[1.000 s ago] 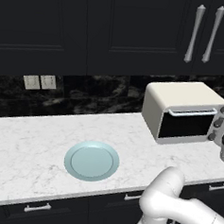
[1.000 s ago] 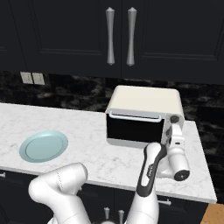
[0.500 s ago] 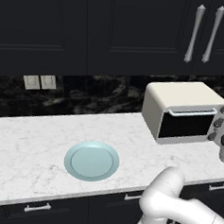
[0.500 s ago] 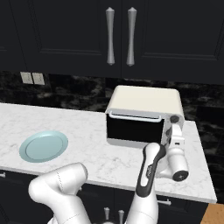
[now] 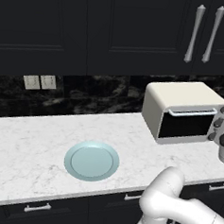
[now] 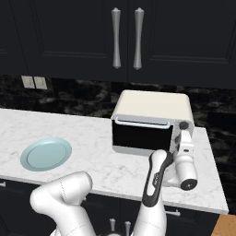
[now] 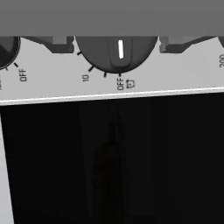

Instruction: Pick up the kebab skewer and baguette bread, and place them inside the toaster oven. Close the toaster oven door and start by setting the timer.

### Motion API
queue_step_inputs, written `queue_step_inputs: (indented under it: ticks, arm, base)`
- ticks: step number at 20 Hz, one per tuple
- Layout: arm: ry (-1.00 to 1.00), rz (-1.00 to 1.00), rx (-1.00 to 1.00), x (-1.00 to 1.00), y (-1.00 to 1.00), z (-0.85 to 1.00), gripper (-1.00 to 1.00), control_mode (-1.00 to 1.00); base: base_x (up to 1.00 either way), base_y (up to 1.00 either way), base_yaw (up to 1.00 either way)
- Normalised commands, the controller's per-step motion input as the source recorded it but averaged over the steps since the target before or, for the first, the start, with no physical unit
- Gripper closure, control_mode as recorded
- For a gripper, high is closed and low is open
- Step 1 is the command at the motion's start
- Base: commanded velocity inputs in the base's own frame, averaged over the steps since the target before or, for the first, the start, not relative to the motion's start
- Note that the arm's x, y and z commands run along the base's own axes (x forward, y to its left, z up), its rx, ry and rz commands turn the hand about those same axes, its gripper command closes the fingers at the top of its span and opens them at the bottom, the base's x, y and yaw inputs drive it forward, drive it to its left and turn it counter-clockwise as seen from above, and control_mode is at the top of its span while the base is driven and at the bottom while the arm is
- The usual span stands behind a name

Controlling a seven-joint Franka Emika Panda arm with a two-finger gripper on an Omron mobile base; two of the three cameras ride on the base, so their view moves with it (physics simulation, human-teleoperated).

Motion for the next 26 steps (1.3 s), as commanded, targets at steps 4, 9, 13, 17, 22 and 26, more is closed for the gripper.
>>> queue_step_inputs:
  ticks: [4, 9, 13, 17, 22, 26]
  arm:
    - [0.00, -0.03, 0.00, 0.00, 0.00, 0.00, 1.00, -1.00]
    - [0.00, -0.07, 0.06, 0.00, 0.00, 0.00, 1.00, -1.00]
    - [0.00, -0.05, 0.12, 0.00, 0.00, 0.00, 1.00, -1.00]
    - [0.00, -0.01, 0.19, 0.00, 0.00, 0.00, 1.00, -1.00]
    - [0.00, 0.00, 0.20, 0.00, -0.02, 0.00, 1.00, -1.00]
    - [0.00, 0.00, 0.21, 0.00, 0.00, 0.00, 1.00, -1.00]
  base:
    - [0.00, 0.00, 0.00]
    - [0.00, 0.00, 0.00]
    - [0.00, 0.00, 0.00]
    - [0.00, 0.00, 0.00]
    - [0.00, 0.00, 0.00]
    - [0.00, 0.00, 0.00]
